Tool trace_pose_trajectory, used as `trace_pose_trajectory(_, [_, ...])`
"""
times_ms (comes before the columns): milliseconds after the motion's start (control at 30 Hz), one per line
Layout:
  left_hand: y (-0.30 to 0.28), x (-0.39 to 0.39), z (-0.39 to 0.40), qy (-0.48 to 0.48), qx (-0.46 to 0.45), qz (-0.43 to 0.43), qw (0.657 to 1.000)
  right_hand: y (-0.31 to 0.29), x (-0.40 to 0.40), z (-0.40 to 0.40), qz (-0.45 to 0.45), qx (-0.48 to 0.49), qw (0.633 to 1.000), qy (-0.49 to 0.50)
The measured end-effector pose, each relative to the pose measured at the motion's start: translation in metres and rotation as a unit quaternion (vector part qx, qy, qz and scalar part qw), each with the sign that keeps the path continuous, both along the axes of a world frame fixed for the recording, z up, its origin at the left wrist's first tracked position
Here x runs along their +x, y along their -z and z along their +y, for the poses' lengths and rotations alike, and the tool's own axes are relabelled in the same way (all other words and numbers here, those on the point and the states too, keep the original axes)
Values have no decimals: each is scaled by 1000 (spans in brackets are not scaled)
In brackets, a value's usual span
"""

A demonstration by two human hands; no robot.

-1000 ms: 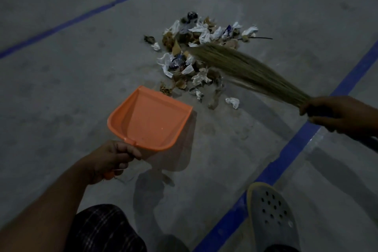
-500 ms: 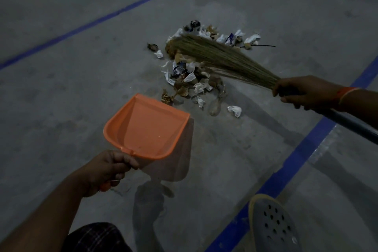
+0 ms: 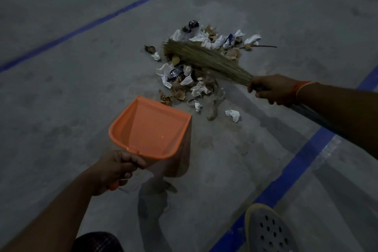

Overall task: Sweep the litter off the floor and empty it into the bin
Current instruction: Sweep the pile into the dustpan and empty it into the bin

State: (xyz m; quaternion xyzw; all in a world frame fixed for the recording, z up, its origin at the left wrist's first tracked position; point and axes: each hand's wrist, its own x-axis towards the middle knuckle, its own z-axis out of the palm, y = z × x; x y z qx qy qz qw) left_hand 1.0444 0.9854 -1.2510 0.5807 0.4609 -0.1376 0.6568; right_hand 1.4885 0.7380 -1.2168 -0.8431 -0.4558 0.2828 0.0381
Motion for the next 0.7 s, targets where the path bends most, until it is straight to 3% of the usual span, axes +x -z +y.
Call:
trace_pose_trajectory(333, [5, 18, -6, 8, 1, -2, 1000, 20, -29, -37, 45, -17, 994, -94])
trace_pose_trajectory(533, [13, 13, -1, 4, 2, -17, 1000, -2, -58, -85, 103, 51, 993, -35])
trace_pose_trajectory(700, [17, -2, 9, 23, -7, -26, 999, -27, -54, -98, 84, 63, 994, -5])
